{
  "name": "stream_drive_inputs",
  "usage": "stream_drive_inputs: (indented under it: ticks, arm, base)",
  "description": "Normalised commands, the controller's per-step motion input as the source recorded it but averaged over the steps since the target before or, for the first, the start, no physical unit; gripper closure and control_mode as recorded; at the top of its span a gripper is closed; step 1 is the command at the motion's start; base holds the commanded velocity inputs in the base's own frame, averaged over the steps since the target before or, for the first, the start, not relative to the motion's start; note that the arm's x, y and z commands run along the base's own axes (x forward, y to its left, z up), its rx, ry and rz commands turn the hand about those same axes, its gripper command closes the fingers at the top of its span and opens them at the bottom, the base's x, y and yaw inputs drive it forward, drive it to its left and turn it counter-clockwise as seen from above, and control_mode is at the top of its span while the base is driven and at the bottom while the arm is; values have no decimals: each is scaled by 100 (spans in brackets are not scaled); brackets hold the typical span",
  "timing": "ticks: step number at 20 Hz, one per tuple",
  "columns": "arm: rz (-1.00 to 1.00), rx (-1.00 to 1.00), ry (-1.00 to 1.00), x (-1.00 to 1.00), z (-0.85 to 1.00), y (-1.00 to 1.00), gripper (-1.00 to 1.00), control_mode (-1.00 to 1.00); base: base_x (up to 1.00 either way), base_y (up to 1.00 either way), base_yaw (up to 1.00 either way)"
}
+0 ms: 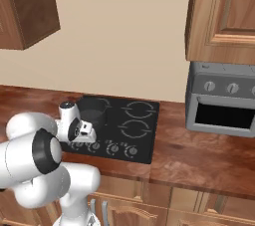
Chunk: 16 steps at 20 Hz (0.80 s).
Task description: Turn on the front left burner of the stove.
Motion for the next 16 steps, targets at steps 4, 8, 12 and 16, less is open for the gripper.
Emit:
stream_drive_inputs:
  ticks: [4,8,12,16]
  arm:
    - [0,0,0,2,-23,0,100,-100]
    - [0,0,0,0,-16,0,100,-100]
    - [0,0,0,0,-1,0,100,-100]
    - [0,0,0,0,-5,0,100,-100]
  base:
    - [0,0,0]
    - [0,0,0]
    - [0,0,0]
    - [0,0,0]
